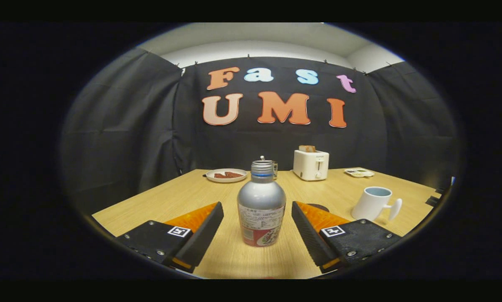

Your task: Take the bottle from table, then pour the juice into the cup, finally place the bottle on the coaster

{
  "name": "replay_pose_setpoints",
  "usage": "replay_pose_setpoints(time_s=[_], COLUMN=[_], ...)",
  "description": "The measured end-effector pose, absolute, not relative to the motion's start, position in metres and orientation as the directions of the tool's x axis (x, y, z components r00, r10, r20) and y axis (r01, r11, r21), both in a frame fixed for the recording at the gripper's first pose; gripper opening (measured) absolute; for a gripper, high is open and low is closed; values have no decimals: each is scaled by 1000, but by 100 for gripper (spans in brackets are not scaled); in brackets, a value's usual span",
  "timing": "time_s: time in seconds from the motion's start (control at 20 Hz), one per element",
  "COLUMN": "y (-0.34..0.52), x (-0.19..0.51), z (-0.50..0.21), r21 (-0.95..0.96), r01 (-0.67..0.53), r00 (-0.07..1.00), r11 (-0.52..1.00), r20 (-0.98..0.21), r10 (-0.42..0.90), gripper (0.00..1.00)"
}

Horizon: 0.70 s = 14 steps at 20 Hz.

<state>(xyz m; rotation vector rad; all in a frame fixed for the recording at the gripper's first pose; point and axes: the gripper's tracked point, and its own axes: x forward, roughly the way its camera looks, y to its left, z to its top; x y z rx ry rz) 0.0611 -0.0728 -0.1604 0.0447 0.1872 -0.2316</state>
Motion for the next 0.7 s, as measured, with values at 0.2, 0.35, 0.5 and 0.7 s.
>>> replay_pose_setpoints(time_s=[0.2,0.35,0.5,0.7], y=[-77,-79,-76,-78], x=[70,72,77,81], z=[-186,-194,-201,-215], r21=[-12,-10,9,25], r01=[231,244,230,218], r00=[934,919,917,906], r11=[973,970,973,976], r20=[-279,-317,-337,-376], r10=[-225,-234,-213,-193], gripper=[97,97,96,94])
